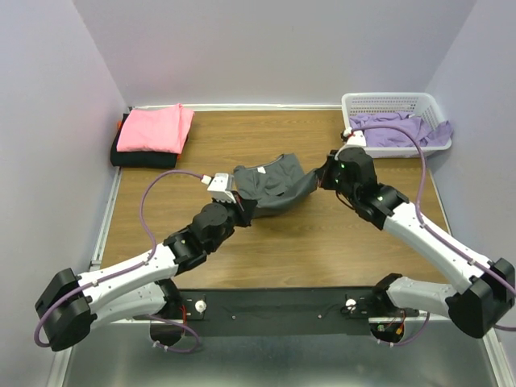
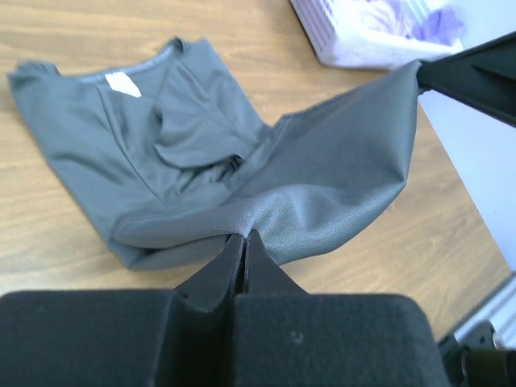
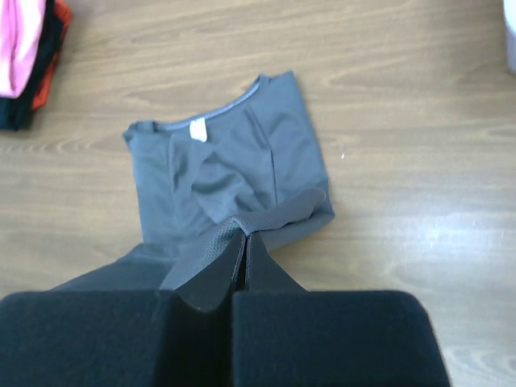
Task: Fold and stack the t-shirts
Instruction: Fold the tshirt
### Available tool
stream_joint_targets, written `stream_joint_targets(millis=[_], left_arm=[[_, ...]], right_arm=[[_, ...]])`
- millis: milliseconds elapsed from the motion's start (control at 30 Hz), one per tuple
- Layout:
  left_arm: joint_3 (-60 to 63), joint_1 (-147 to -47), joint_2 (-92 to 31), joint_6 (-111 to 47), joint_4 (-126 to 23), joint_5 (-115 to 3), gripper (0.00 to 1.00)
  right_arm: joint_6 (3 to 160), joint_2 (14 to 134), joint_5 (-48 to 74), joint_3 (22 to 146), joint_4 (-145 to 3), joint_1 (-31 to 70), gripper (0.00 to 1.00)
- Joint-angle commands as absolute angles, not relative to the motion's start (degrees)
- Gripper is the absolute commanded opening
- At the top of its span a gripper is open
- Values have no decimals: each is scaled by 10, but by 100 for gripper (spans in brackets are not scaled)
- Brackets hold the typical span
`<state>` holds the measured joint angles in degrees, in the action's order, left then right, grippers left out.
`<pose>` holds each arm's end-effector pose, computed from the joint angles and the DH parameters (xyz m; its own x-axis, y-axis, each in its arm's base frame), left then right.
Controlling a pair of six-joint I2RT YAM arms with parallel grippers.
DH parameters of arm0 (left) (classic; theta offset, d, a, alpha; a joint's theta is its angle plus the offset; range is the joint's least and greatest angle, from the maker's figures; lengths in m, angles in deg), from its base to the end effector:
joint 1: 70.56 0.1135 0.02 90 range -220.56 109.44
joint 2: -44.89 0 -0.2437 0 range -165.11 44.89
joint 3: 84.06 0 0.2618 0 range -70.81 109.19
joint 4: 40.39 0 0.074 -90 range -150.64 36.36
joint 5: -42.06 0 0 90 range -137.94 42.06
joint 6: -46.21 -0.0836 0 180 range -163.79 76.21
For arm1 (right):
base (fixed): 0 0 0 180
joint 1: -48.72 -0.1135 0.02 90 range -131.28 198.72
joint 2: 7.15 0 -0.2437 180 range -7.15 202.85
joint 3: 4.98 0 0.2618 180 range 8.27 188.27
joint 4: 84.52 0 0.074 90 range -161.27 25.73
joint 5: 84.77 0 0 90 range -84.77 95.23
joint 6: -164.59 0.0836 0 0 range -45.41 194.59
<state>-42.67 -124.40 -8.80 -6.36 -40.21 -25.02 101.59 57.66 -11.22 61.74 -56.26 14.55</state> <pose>0.1910 -0.2061 0.2224 -0.4138 -0.3825 -0.8261 0.3368 0.7787 -0.5293 0.2748 0.1579 0.2743 -0.4764 0.2028 -0.8555 -0.1262 0.9472 0.2948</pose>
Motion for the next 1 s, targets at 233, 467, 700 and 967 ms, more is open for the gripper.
stream_joint_targets(millis=[233, 467, 700, 967], left_arm=[[-418, -1120, -140, -118, -285, -352, 0], [-414, -1069, -203, -129, -247, -401, 0], [-407, -1034, -262, -127, -207, -424, 0], [-358, -982, -362, -135, -179, -470, 0]], right_arm=[[969, 704, -194, 732, -599, 143, 2], [946, 798, -217, 795, -608, 146, 2], [937, 877, -217, 840, -616, 165, 2], [924, 967, -202, 917, -621, 184, 2]])
